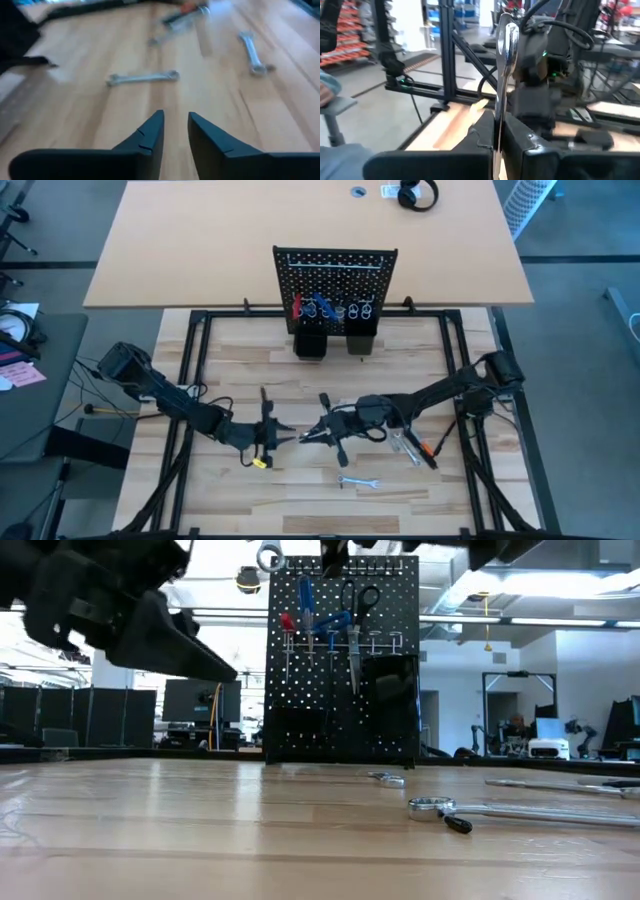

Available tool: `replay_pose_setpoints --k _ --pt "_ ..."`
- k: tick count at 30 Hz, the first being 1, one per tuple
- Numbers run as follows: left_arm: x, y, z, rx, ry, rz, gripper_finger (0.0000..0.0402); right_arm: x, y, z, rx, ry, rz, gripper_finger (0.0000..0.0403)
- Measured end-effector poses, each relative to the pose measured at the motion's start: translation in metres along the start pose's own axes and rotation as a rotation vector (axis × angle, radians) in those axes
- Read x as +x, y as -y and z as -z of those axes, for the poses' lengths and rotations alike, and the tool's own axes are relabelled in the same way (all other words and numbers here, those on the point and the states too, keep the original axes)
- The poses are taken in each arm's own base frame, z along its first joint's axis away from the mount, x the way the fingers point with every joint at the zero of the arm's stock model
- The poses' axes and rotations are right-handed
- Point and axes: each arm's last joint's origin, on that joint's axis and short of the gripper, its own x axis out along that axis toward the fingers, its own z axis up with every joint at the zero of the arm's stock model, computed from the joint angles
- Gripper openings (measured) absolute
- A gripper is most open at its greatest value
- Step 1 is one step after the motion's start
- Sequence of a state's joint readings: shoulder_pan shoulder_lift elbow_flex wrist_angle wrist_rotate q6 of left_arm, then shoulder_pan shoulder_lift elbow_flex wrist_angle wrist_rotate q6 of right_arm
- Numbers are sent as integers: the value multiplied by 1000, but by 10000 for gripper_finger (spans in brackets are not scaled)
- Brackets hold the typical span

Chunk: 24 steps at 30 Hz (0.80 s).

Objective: Hang tools onto peg board
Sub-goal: Hang the wrench on the pegboard

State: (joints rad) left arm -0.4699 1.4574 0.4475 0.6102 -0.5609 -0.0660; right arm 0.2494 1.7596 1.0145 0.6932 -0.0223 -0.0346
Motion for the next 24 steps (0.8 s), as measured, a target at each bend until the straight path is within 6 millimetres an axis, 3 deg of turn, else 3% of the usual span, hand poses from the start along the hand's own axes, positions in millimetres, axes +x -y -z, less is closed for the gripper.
replay_pose_setpoints --k 4,9,18,24 --pt "-12 -18 8 -138 218 0 105 -6 -4 -3 -2 -13 41 20" --pt "-15 -30 -6 -172 405 76 130 -9 -1 -5 -1 -6 68 20" --pt "13 -29 -41 -127 331 121 213 -9 7 -4 7 -18 186 20" --pt "20 -28 -55 -123 301 105 223 -9 7 -4 7 -18 190 20"
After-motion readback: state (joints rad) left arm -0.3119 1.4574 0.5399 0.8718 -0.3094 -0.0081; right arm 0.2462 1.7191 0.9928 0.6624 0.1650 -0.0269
